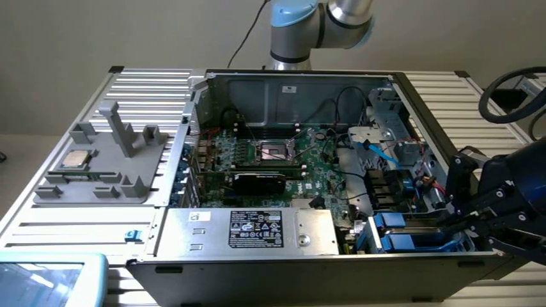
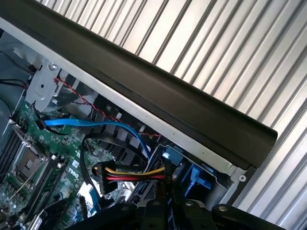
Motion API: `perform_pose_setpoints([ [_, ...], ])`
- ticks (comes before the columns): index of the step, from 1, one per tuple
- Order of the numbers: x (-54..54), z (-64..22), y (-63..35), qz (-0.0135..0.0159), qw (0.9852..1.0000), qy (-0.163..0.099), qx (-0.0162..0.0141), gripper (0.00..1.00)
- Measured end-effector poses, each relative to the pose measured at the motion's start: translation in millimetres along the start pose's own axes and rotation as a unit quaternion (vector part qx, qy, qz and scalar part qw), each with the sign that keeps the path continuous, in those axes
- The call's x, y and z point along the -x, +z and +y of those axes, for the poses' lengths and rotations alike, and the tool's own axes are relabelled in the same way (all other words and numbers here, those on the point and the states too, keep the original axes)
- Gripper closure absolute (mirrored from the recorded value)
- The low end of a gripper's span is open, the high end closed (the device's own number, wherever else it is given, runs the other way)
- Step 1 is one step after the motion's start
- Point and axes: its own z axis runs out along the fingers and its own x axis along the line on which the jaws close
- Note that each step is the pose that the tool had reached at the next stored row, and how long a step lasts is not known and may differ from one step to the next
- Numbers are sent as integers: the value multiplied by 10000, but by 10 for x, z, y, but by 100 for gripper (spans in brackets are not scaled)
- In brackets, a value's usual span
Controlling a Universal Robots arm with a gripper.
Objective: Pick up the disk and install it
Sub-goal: 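Insert the first disk wire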
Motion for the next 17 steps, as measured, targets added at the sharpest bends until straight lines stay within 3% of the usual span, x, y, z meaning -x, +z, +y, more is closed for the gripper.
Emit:
perform_pose_setpoints([
  [5,-62,23,2,-10,10000,2,-5,84],
  [8,-101,37,-3,-51,10000,7,-28,84],
  [9,-113,41,-8,-76,10000,10,-43,84],
  [11,-131,45,-21,-153,9998,20,-86,84],
  [12,-136,47,-22,-208,9997,27,-116,84],
  [16,-146,51,-19,-525,9982,64,-274,84],
  [17,-147,50,-19,-576,9979,69,-297,84],
])
